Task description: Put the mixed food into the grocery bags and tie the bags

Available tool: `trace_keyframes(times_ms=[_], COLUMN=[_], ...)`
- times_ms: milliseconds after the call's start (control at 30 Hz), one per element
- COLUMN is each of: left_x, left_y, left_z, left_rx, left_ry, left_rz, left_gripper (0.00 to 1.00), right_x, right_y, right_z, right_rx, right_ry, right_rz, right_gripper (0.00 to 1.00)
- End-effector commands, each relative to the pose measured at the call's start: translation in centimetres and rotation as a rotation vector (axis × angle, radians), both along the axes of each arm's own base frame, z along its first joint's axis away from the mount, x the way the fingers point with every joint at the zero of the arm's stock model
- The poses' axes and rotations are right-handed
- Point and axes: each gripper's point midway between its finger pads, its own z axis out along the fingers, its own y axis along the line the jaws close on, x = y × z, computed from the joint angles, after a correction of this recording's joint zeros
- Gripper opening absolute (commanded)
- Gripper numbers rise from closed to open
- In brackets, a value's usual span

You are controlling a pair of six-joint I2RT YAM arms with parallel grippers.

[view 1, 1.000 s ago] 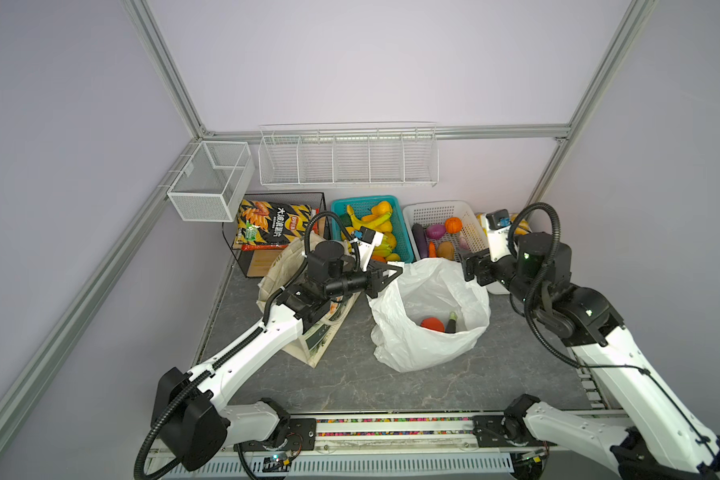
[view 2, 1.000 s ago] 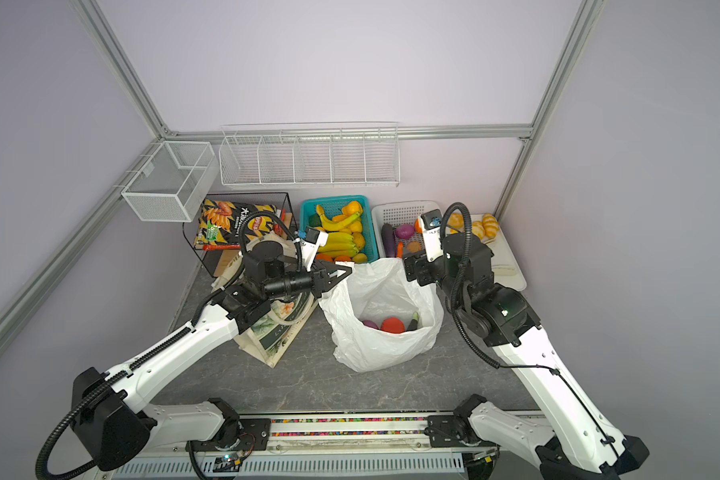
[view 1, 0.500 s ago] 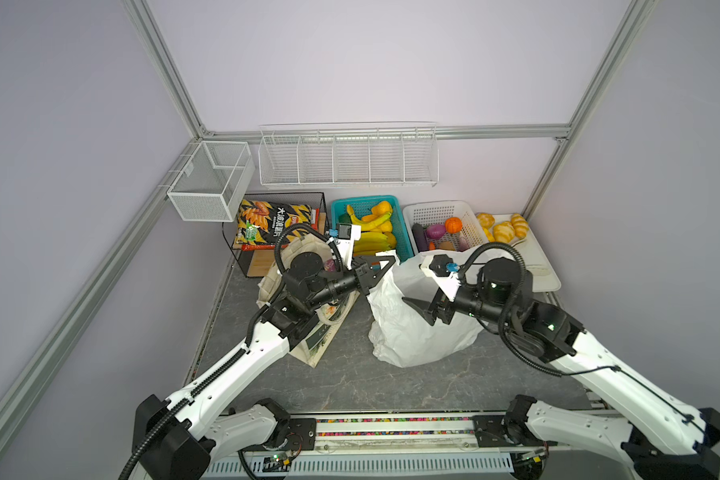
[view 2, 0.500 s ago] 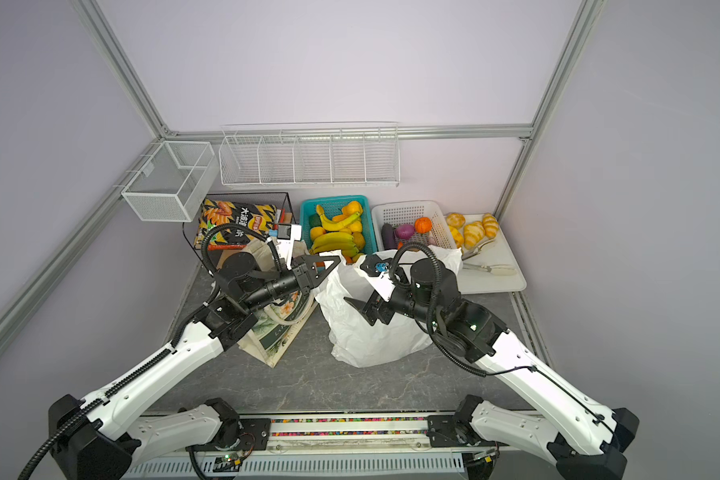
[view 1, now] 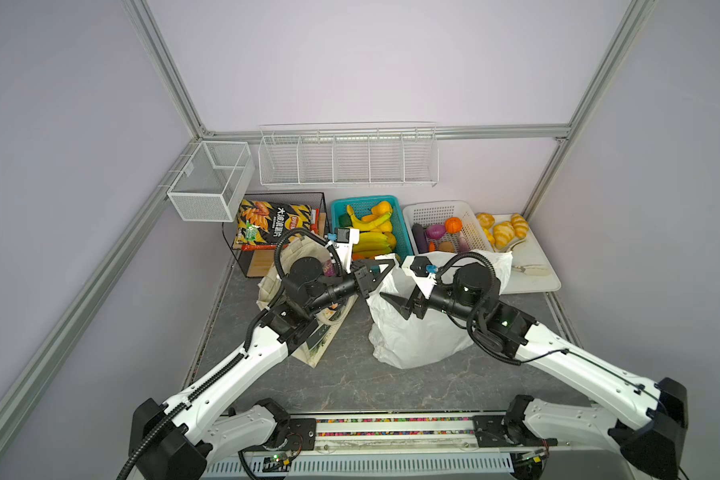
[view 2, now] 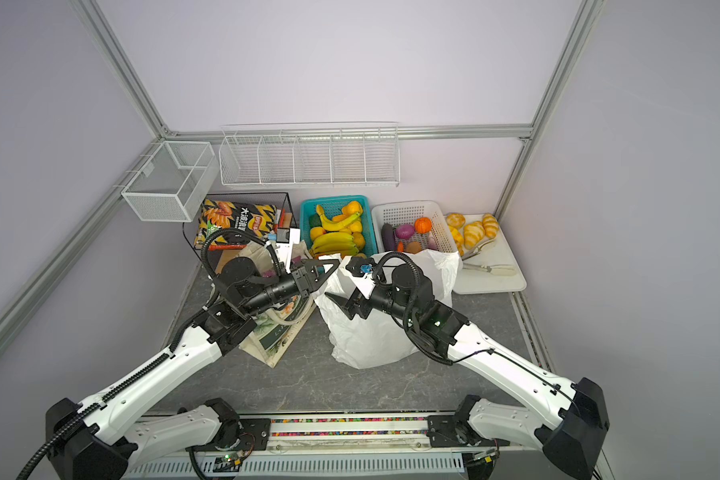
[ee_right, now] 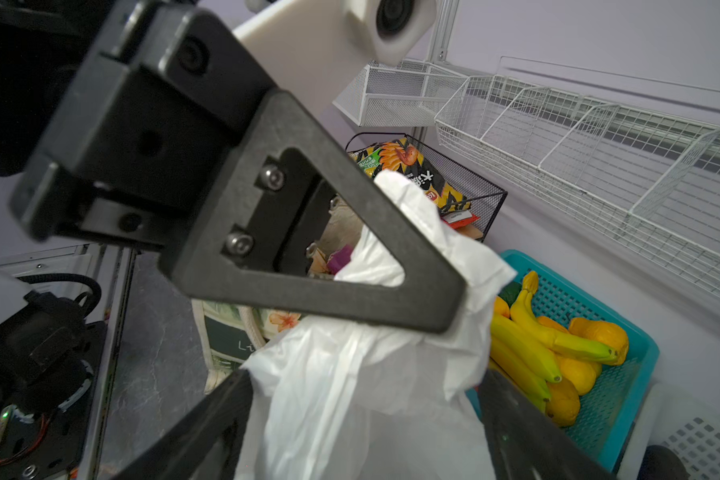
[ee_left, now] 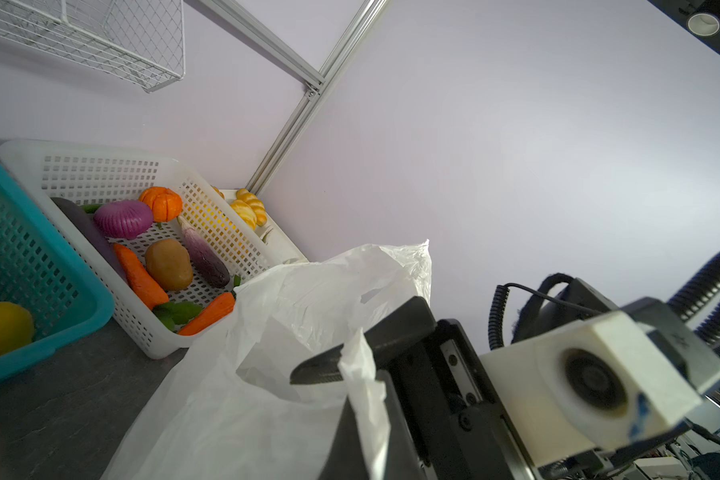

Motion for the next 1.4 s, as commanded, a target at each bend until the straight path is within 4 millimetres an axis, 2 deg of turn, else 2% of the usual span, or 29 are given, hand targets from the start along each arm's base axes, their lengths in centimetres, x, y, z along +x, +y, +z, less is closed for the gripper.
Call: trace_keyframes(times_ms=[0,67,167,200,267,300,467,533,600,733,900,1133,1300,1367], left_x=[-0.6,-0.7,-0.9,-0.9,-0.8,-0.7,-0.2,-0.3,-0.3,-0.3,0.0,-0.7,0.3,0.7], left_y=[0.1,0.2,0.3,0.3,0.4,0.5,0.8,1.1,1.3,1.5,1.0,-0.1,-0.4,-0.7], left_z=[1.2,1.3,1.5,1.5,1.6,1.6,1.5,1.5,1.6,1.3,1.4,1.9,0.7,0.7], left_rx=[-0.034,-0.042,-0.049,-0.049,-0.05,-0.049,-0.008,0.033,0.081,0.182,0.248,0.291,0.346,0.343], left_ry=[-0.006,-0.004,-0.005,-0.006,-0.008,-0.009,-0.048,-0.109,-0.178,-0.265,-0.279,-0.284,-0.242,-0.233], left_rz=[-0.014,-0.018,-0.018,-0.017,-0.012,-0.005,0.034,0.053,0.065,0.049,-0.001,-0.099,-0.092,-0.094], left_gripper=[0.0,0.0,0.0,0.0,0.0,0.0,0.0,0.04,0.14,0.3,0.44,0.58,0.6,0.55], right_x=[1.4,1.9,2.2,2.2,2.3,2.2,1.5,1.0,0.5,-0.2,-0.5,-0.6,-0.6,-0.7], right_y=[0.1,0.1,0.8,1.0,1.1,0.9,0.3,0.1,-0.1,-0.4,-0.7,-0.8,-0.8,-0.7], right_z=[0.4,0.2,-1.1,-1.8,-2.6,-4.0,-5.6,-6.2,-6.5,-6.8,-7.0,-6.9,-6.8,-6.8], right_rx=[0.053,0.079,0.087,0.084,0.092,0.089,0.1,0.081,0.072,0.057,0.035,0.033,0.035,0.033], right_ry=[-0.051,-0.033,0.021,0.044,0.073,0.095,0.14,0.153,0.159,0.162,0.159,0.16,0.158,0.161], right_rz=[-0.038,-0.022,0.045,0.061,0.078,0.078,0.101,0.114,0.125,0.143,0.146,0.145,0.145,0.149], right_gripper=[0.88,0.9,0.99,0.93,0.71,0.64,0.38,0.27,0.21,0.19,0.18,0.18,0.18,0.18])
